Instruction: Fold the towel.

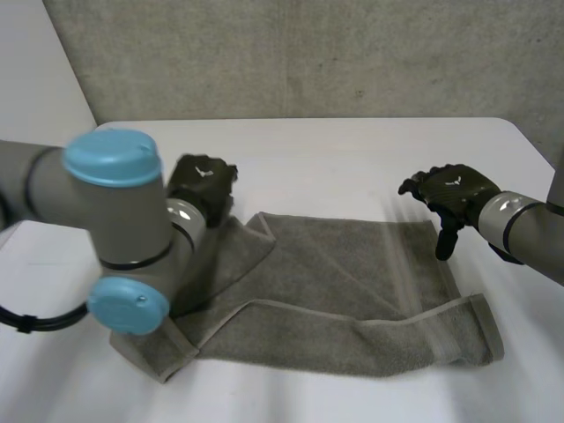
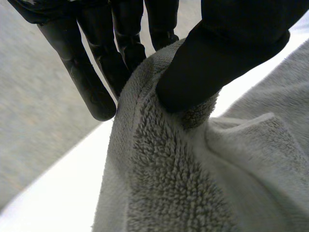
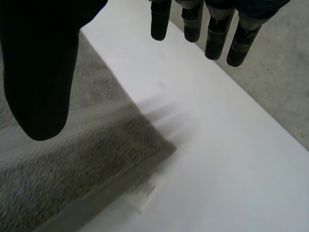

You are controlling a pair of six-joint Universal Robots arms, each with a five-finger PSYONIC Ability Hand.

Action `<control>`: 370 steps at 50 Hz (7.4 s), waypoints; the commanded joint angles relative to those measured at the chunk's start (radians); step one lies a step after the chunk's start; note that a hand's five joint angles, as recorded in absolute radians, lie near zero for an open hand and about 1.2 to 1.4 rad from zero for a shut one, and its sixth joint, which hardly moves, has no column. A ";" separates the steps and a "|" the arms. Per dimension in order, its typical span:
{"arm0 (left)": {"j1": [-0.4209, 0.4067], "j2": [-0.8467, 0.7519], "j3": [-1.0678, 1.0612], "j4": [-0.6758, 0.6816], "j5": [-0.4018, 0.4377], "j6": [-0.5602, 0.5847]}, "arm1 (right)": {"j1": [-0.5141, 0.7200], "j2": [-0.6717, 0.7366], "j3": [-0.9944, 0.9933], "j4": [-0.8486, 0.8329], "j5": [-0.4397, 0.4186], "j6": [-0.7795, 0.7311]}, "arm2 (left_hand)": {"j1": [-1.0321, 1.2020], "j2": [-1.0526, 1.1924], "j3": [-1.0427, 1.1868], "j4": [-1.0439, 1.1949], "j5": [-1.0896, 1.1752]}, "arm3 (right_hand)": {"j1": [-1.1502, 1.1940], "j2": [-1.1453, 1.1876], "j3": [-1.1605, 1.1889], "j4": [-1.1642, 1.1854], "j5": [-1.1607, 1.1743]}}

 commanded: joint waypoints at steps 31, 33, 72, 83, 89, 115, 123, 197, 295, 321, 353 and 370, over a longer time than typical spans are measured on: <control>-0.004 0.754 -0.372 0.058 0.194 0.051 | 0.286 0.371 -0.439 -0.151 -0.332 0.677 | 0.208 0.181 0.183 0.182 0.192 | -0.007 0.004 0.008 0.001 -0.020; -0.002 0.760 -0.376 0.058 0.194 0.050 | 0.292 0.386 -0.445 -0.157 -0.337 0.683 | 0.208 0.181 0.183 0.182 0.192 | -0.007 0.004 0.008 0.001 -0.020; 0.162 0.511 -0.114 0.621 0.271 -0.172 | 0.173 -0.209 -0.220 -0.665 -0.141 0.407 | 0.208 0.181 0.183 0.182 0.192 | 1.215 1.226 1.230 1.223 1.201; 0.171 0.471 -0.457 0.627 0.288 -0.203 | 0.205 -0.109 -0.066 -0.292 -0.225 0.249 | 0.208 0.181 0.183 0.182 0.192 | 1.215 1.226 1.230 1.223 1.201; 0.232 0.462 -0.634 0.627 0.294 -0.202 | 0.216 0.052 0.001 0.085 -0.222 -0.060 | 0.208 0.181 0.183 0.182 0.192 | 0.876 0.887 0.891 0.884 0.862; 0.228 0.617 -0.585 0.613 0.326 -0.266 | 0.199 0.014 0.184 -0.159 -0.138 0.404 | 0.208 0.181 0.183 0.182 0.192 | -0.007 0.004 0.008 0.001 -0.020; 0.240 0.660 -0.591 0.612 0.328 -0.295 | 0.200 0.069 0.142 -0.226 -0.122 0.458 | 0.208 0.181 0.183 0.182 0.192 | 0.071 0.082 0.086 0.079 0.057; 0.360 0.228 -0.306 0.280 0.394 -0.299 | -0.039 0.046 -0.313 0.326 0.074 -0.191 | 0.208 0.181 0.183 0.182 0.192 | 1.215 1.226 1.230 1.223 1.201; 0.533 0.375 -0.622 0.564 0.527 -0.449 | -0.217 0.017 0.261 -0.119 -0.121 0.215 | 0.208 0.181 0.183 0.182 0.192 | 0.711 0.722 0.726 0.719 0.697; 0.518 0.668 -0.557 0.402 0.535 -0.447 | -0.234 -0.368 -0.089 0.137 -0.217 0.157 | 0.208 0.181 0.183 0.182 0.192 | 1.215 1.226 1.230 1.223 1.201; 0.427 0.094 0.071 -0.123 0.444 -0.358 | -0.024 0.075 -0.414 0.233 0.089 -0.225 | 0.208 0.181 0.183 0.182 0.192 | 1.215 1.226 1.230 1.223 1.201; 0.335 0.149 0.495 0.347 0.352 -0.389 | 0.030 -0.129 -0.464 -0.516 0.125 0.031 | 0.208 0.181 0.183 0.182 0.192 | 1.215 1.226 1.230 1.223 1.201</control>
